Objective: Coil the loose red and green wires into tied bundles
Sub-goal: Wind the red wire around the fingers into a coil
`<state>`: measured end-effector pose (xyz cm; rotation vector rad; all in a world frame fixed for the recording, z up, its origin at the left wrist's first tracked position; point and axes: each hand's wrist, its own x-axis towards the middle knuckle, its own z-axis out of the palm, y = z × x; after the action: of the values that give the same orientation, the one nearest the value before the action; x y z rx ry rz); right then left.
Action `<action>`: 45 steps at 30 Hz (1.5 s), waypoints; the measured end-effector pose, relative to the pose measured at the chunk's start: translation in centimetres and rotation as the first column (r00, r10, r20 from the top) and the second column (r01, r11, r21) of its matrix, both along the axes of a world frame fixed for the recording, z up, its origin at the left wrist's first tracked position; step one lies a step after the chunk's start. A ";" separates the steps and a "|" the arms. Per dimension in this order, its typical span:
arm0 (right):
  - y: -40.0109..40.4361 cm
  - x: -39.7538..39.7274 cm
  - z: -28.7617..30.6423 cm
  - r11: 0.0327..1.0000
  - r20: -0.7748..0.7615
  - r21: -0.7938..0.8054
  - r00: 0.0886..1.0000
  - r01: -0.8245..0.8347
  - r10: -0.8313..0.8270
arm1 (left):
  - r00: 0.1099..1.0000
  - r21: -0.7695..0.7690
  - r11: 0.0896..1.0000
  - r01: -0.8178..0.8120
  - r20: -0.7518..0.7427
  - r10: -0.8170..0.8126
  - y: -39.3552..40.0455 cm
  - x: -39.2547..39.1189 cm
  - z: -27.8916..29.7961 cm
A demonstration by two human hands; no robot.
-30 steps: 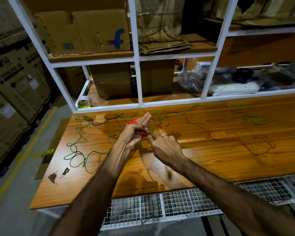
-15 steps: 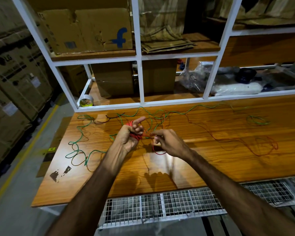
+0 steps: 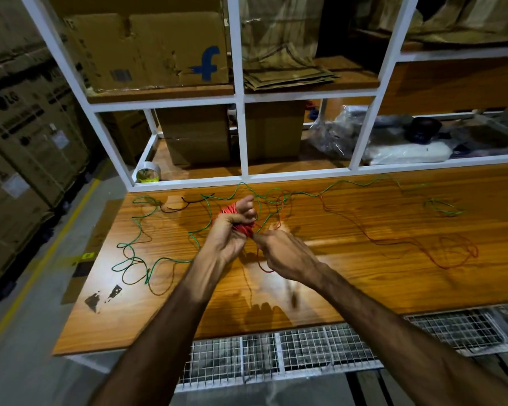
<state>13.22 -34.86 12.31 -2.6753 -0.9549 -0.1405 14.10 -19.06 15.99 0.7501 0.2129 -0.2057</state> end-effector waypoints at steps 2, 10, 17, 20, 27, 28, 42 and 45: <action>-0.3 0.2 0.2 0.999 0.058 -0.043 0.998 -0.029 0.032 | 1.000 0.025 1.000 -0.006 -0.027 0.007 0.0 -0.1 -0.4; -0.7 0.2 0.7 0.992 0.042 -0.125 0.999 -0.027 0.033 | 0.999 -0.194 0.980 0.044 -0.017 -0.048 0.2 -0.1 -1.0; -0.2 0.0 1.5 0.996 -0.089 0.063 0.995 0.056 -0.051 | 0.972 0.718 0.675 -0.169 0.235 -0.007 -1.1 0.2 -3.4; -0.1 0.8 1.5 0.937 -0.286 0.290 0.952 0.194 -0.109 | 0.978 0.842 0.521 -0.141 0.201 -0.060 -0.6 -0.3 -3.8; -1.1 2.8 2.2 0.624 -0.727 0.535 0.687 0.570 -0.004 | 0.939 0.910 0.405 0.082 0.065 -0.337 0.4 -0.4 -4.4; -1.4 3.2 2.7 0.620 -0.741 0.524 0.671 0.585 -0.007 | 0.931 0.915 0.389 0.102 0.050 -0.361 0.7 -0.4 -4.5; -4.6 5.6 1.2 0.942 -0.131 0.244 0.970 0.231 -0.204 | 0.749 0.263 0.734 0.627 0.056 -0.660 1.4 -2.6 -5.3; -4.0 4.3 -0.4 0.944 -0.068 0.235 0.973 0.232 -0.222 | 0.790 -0.025 0.802 0.596 0.193 -0.581 1.3 -2.3 -4.3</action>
<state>17.56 -38.82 11.95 -2.5406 -0.5725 -0.2340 11.83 -17.75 11.68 0.7276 -0.2122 -0.7409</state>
